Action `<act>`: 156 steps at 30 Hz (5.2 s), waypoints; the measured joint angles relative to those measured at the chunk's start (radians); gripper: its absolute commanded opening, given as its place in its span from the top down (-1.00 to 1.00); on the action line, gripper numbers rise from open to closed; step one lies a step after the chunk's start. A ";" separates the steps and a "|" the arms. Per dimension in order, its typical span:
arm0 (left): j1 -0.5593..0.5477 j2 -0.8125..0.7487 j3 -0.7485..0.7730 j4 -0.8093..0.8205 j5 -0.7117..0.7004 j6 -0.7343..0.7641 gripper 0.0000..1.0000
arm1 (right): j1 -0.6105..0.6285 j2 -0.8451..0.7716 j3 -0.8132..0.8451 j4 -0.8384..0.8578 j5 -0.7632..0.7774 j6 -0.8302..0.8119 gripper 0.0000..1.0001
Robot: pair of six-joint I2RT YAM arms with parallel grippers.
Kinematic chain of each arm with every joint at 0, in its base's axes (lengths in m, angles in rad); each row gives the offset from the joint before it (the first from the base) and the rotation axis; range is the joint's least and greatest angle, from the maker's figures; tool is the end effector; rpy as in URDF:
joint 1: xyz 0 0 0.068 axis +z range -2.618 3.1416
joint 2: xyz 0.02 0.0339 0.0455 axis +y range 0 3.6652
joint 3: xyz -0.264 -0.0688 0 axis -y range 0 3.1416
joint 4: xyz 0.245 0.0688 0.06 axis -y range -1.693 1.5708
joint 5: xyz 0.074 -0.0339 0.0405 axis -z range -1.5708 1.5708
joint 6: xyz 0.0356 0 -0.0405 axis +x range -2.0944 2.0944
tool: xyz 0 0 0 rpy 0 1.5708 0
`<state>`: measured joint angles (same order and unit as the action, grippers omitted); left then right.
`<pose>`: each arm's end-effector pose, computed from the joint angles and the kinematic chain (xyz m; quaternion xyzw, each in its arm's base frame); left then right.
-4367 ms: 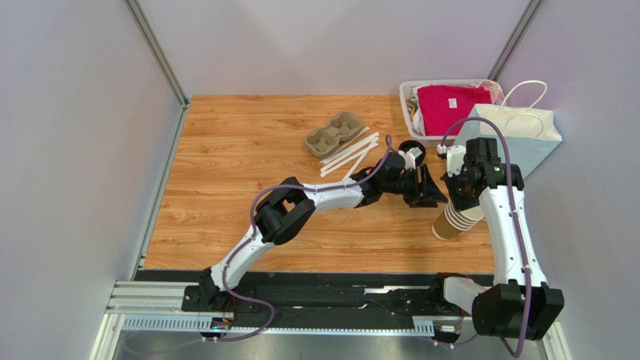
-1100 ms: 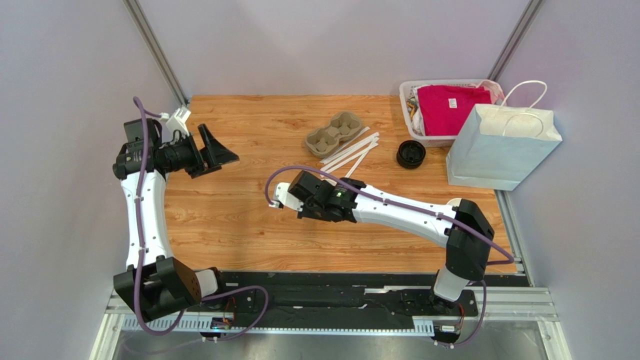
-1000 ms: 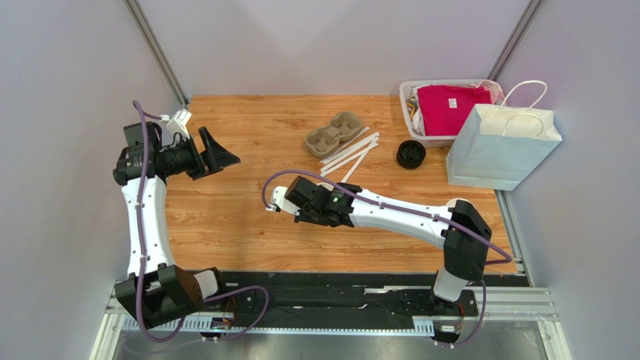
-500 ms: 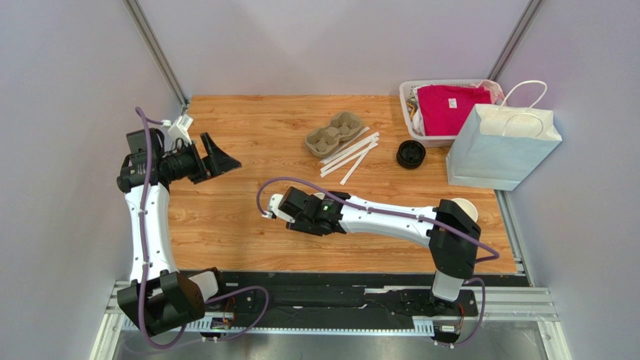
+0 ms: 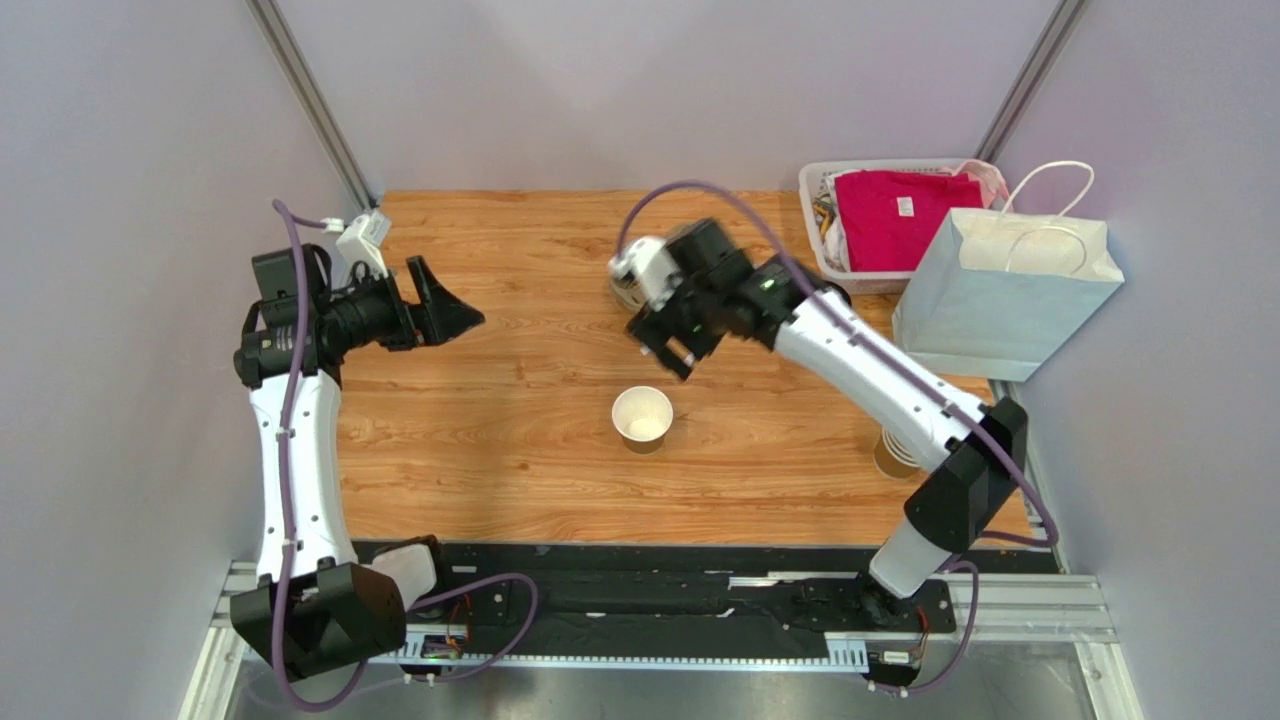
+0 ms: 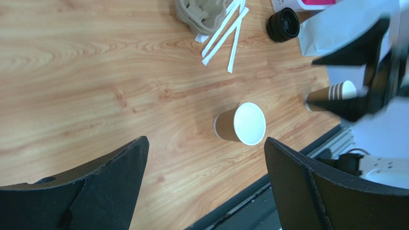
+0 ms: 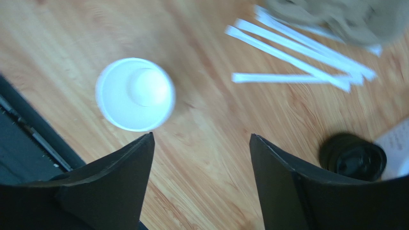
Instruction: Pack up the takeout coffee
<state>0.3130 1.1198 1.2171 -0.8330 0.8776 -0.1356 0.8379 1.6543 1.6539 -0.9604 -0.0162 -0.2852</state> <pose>0.2127 0.0400 0.3697 -0.0161 0.8451 -0.3543 0.4001 0.2336 0.2604 0.3467 -0.5100 0.8060 0.0894 0.2868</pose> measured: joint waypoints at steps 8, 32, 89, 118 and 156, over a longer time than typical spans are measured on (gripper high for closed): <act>-0.203 -0.059 0.022 0.095 -0.104 0.057 -0.98 | -0.430 -0.027 -0.009 -0.106 -0.037 -0.040 -0.05; -0.346 0.005 0.022 0.183 -0.142 0.009 -0.86 | -0.623 0.292 0.008 -0.042 -0.005 -0.136 0.26; -0.418 0.130 0.055 0.250 -0.163 -0.032 -0.79 | -0.714 0.542 0.253 -0.066 -0.055 -0.187 0.46; -0.436 0.174 0.094 0.270 -0.169 -0.031 -0.79 | -0.729 0.547 0.287 -0.144 -0.096 -0.191 0.52; -0.444 0.171 0.053 0.304 -0.148 -0.021 -0.86 | -0.730 0.451 0.415 -0.276 -0.187 -0.188 1.00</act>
<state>-0.1314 1.2903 1.2705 -0.5293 0.7300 -0.1570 0.1081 2.1052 2.0689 -1.2366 -0.2035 -0.4732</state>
